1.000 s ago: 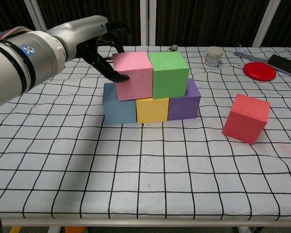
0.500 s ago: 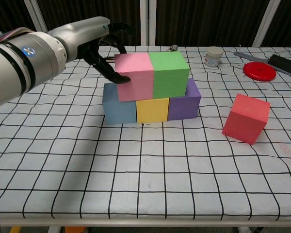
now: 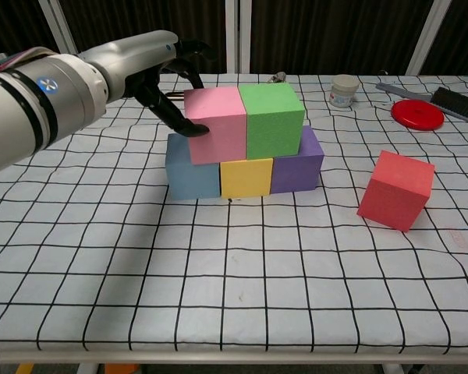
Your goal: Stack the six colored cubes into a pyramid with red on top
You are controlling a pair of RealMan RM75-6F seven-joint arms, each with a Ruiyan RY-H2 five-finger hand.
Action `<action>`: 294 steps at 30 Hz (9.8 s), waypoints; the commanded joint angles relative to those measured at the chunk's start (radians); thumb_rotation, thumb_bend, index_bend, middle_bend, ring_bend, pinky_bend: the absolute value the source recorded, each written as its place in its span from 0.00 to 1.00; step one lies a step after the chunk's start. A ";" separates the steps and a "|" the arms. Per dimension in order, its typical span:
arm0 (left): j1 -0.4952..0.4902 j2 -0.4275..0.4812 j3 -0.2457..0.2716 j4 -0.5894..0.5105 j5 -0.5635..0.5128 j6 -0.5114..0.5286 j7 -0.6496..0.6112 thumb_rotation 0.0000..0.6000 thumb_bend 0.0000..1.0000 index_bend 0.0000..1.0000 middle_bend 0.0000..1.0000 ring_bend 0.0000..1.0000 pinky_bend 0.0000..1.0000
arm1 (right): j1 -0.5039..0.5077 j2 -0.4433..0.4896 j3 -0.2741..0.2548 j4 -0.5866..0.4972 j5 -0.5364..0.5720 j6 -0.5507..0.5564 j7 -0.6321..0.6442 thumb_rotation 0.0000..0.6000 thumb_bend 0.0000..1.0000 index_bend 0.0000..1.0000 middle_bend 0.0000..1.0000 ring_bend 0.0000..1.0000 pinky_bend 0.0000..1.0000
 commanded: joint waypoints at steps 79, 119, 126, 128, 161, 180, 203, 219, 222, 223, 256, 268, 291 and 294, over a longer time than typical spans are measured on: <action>0.085 0.159 0.061 -0.084 0.115 -0.025 -0.117 1.00 0.14 0.07 0.08 0.01 0.06 | 0.017 0.016 0.005 -0.051 -0.007 -0.037 -0.037 1.00 0.09 0.00 0.00 0.00 0.00; 0.603 0.411 0.197 0.420 0.437 0.091 -0.853 1.00 0.00 0.07 0.02 0.00 0.05 | 0.743 -0.325 0.014 -0.188 0.536 -0.440 -0.664 1.00 0.07 0.00 0.14 0.00 0.00; 0.613 0.393 0.184 0.432 0.439 0.078 -0.841 1.00 0.00 0.07 0.03 0.00 0.04 | 0.774 -0.348 -0.036 -0.183 0.614 -0.383 -0.748 1.00 0.09 0.00 0.13 0.00 0.00; 0.615 0.391 0.182 0.435 0.443 0.071 -0.844 1.00 0.00 0.07 0.03 0.00 0.04 | 0.780 -0.349 -0.044 -0.187 0.635 -0.370 -0.765 1.00 0.09 0.00 0.13 0.00 0.00; 0.635 0.397 0.153 0.416 0.482 0.024 -0.847 1.00 0.00 0.08 0.03 0.00 0.04 | 0.793 -0.400 -0.062 -0.189 0.723 -0.277 -0.862 1.00 0.26 0.00 0.28 0.00 0.00; 0.634 0.396 0.148 0.417 0.486 -0.011 -0.869 1.00 0.00 0.07 0.03 0.00 0.04 | 0.784 -0.410 -0.051 -0.213 0.748 -0.235 -0.906 1.00 0.26 0.00 0.31 0.00 0.00; 0.635 0.389 0.148 0.433 0.489 -0.024 -0.867 1.00 0.00 0.08 0.03 0.00 0.04 | 0.781 -0.422 -0.047 -0.211 0.776 -0.233 -0.933 1.00 0.27 0.00 0.31 0.00 0.00; 0.637 0.387 0.152 0.423 0.492 -0.025 -0.840 1.00 0.00 0.08 0.03 0.00 0.03 | 0.771 -0.422 -0.045 -0.202 0.768 -0.249 -0.923 1.00 0.27 0.00 0.31 0.00 0.00; 0.642 0.388 0.155 0.420 0.496 -0.019 -0.843 1.00 0.00 0.08 0.03 0.00 0.03 | 0.770 -0.421 -0.047 -0.202 0.768 -0.252 -0.923 1.00 0.27 0.00 0.29 0.00 0.00; 0.642 0.389 0.155 0.419 0.497 -0.018 -0.843 1.00 0.00 0.08 0.03 0.00 0.03 | 0.769 -0.421 -0.047 -0.201 0.768 -0.253 -0.922 1.00 0.26 0.00 0.28 0.00 0.00; 0.635 0.387 0.148 0.406 0.486 -0.031 -0.816 1.00 0.00 0.08 0.03 0.00 0.03 | 0.691 -0.170 -0.033 -0.333 0.610 -0.307 -0.839 1.00 0.04 0.00 0.02 0.00 0.00; 0.629 0.375 0.151 0.403 0.477 -0.039 -0.785 1.00 0.00 0.07 0.03 0.00 0.03 | 0.682 -0.166 -0.063 -0.282 0.619 -0.384 -0.786 1.00 0.07 0.00 0.11 0.00 0.00; 0.633 0.368 0.156 0.422 0.481 -0.045 -0.803 1.00 0.00 0.08 0.03 0.00 0.03 | 0.682 -0.223 -0.086 -0.249 0.625 -0.335 -0.805 1.00 0.23 0.00 0.32 0.00 0.00; 0.633 0.368 0.156 0.422 0.482 -0.045 -0.805 1.00 0.00 0.08 0.03 0.00 0.03 | 0.679 -0.212 -0.084 -0.263 0.620 -0.333 -0.803 1.00 0.23 0.00 0.32 0.00 0.00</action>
